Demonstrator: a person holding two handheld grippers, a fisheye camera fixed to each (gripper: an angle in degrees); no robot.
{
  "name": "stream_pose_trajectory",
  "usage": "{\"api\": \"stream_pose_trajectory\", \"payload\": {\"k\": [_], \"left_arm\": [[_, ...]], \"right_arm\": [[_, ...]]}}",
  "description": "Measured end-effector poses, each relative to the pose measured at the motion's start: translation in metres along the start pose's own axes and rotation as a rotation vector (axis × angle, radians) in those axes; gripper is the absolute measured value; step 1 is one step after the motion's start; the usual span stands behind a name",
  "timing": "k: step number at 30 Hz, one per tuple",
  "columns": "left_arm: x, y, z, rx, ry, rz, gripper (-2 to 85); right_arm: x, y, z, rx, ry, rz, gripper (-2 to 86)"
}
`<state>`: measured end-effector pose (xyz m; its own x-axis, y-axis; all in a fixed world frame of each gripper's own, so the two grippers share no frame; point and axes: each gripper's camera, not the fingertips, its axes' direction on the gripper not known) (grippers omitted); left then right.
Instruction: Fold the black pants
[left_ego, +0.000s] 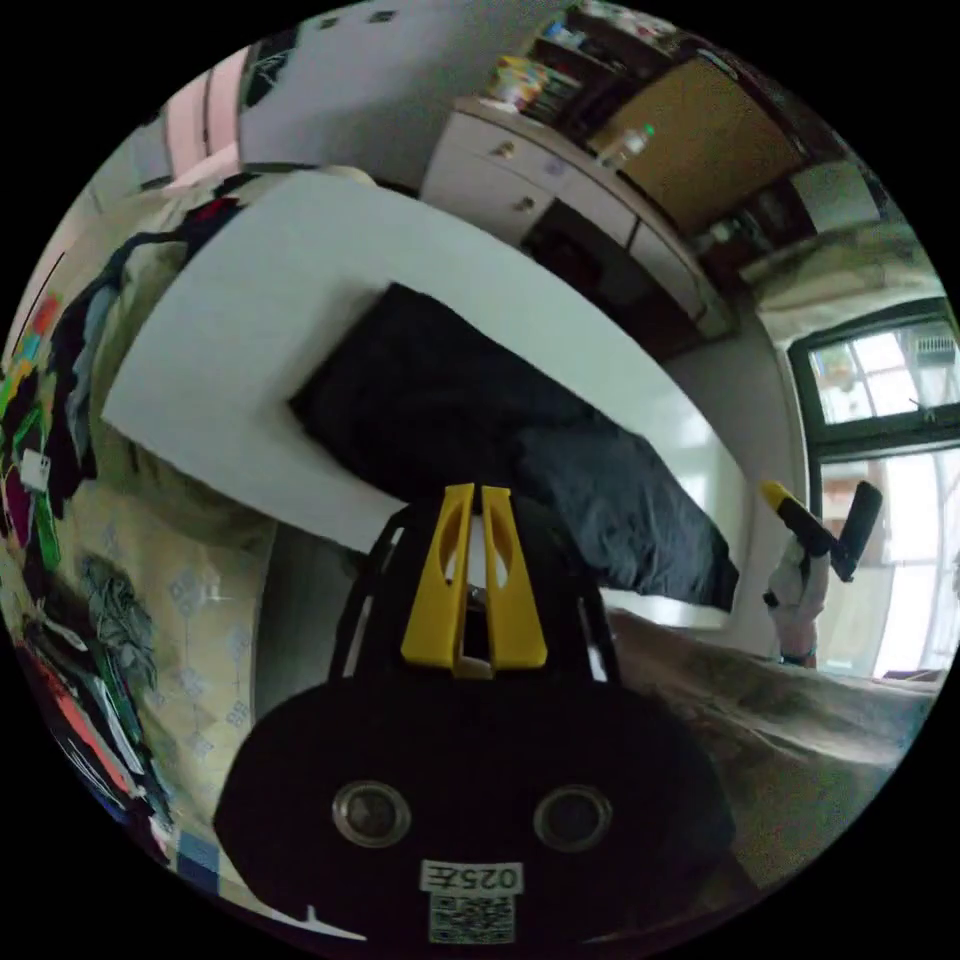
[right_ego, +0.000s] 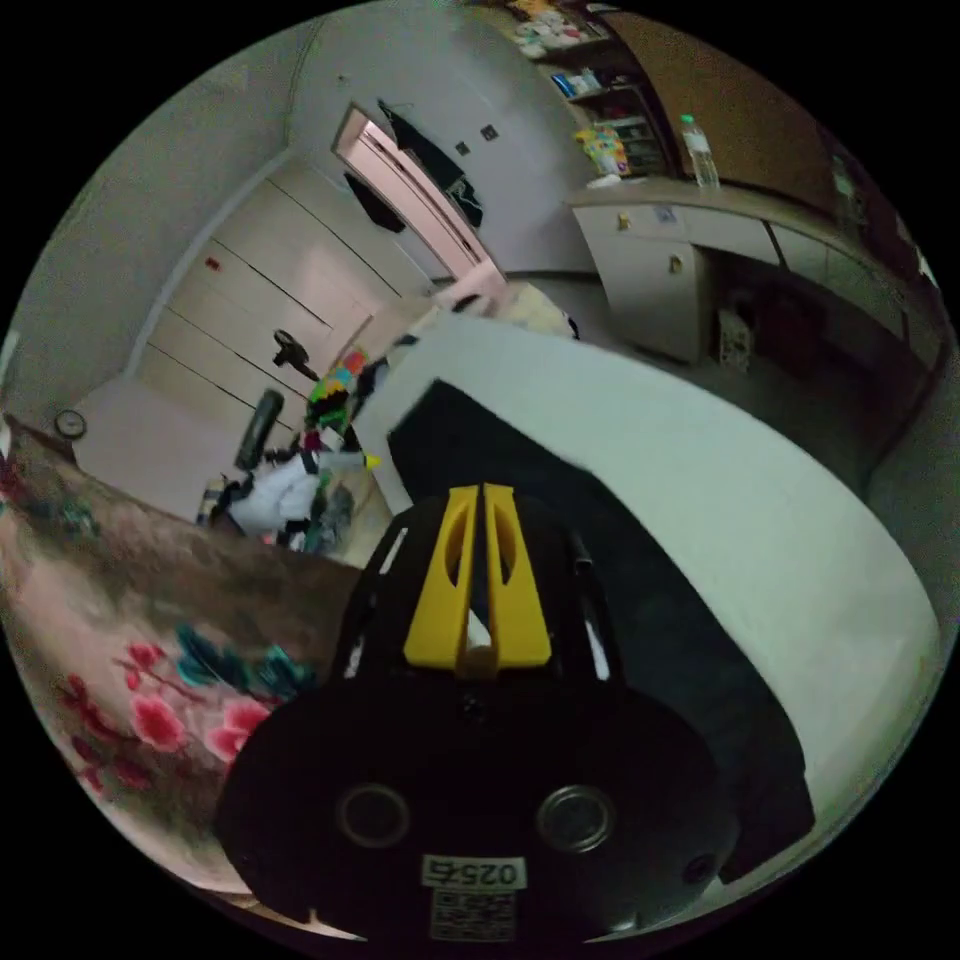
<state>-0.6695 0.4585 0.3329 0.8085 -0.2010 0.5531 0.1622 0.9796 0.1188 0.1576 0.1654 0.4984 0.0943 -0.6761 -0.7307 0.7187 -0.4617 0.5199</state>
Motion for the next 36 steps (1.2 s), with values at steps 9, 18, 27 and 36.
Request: {"api": "stream_pose_trajectory", "payload": {"k": [9, 18, 27, 36], "left_arm": [[0.009, -0.008, -0.135, 0.395, -0.195, -0.023, -0.8], [-0.064, -0.061, -0.064, -0.141, 0.132, 0.02, 6.2], [-0.057, -0.072, -0.053, -0.192, -0.004, 0.014, 6.6], [-0.097, -0.064, -0.074, -0.076, -0.063, -0.008, 1.8]], "right_arm": [[-0.166, -0.022, 0.041, 0.61, 0.326, -0.366, -0.6], [-0.106, -0.077, 0.372, -0.288, 0.265, -0.436, 14.5], [-0.066, -0.05, 0.52, -0.685, 0.327, -0.623, 11.7], [-0.106, -0.066, 0.553, -0.691, 0.348, -0.73, -0.5]]}}
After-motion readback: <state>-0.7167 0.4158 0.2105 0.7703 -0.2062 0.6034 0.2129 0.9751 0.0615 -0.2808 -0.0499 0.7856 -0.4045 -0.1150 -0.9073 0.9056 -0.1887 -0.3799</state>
